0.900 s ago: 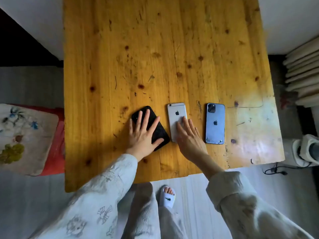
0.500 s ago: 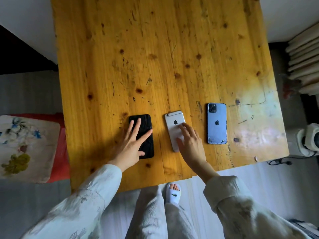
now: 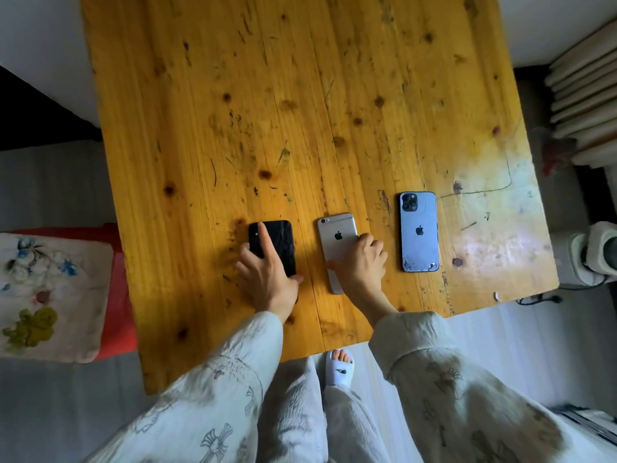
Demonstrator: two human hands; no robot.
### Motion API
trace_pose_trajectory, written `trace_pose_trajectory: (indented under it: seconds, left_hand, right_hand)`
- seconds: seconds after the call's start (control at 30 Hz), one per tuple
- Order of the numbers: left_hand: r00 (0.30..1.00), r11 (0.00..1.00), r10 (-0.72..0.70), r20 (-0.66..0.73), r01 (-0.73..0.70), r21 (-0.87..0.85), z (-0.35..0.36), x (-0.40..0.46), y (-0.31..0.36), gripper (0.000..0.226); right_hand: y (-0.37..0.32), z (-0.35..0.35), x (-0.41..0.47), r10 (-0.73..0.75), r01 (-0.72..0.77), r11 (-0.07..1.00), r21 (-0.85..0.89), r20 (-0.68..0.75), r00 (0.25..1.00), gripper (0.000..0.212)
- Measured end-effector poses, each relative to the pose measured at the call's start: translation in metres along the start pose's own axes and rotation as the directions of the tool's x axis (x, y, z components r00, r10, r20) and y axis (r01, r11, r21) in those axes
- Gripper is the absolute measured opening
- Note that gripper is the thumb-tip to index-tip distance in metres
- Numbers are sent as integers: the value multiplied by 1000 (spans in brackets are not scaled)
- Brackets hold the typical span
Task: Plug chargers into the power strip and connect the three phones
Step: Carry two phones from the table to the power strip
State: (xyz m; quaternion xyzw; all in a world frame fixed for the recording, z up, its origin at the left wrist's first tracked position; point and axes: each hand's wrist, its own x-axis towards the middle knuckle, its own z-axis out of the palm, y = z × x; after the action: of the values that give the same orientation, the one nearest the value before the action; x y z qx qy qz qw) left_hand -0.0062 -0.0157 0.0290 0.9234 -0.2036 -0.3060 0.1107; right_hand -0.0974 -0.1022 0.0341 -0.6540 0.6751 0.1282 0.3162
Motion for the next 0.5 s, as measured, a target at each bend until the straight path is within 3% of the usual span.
trace_pose_trajectory:
  seconds: [0.07,0.17,0.27,0.4,0.5]
  left_hand:
    - [999,990,-38,38,43,-136,-7,9,-5,110]
    - [988,926,-52,146,102,-362,-18,22,-12,87]
    - [972,914,-40,233,129,-384,-28,27,-19,61]
    - [949,894,52,310,94,-438,-39,13,-14,51]
    - [932,880,114,343,66,-470,-43,-12,3,49]
  right_hand:
    - [3,-1,1,3,-3,1000,8,-5,1000,60]
    - [12,-5,2,-14,13,997,80,13,1000,39]
    - [22,-12,-4,-18,2,976,219,71,997,25]
    - [43,-28,-22,-7,-32,937,347,112,994,20]
    - [72,-52,-42,72,-153,781,606,156,985,22]
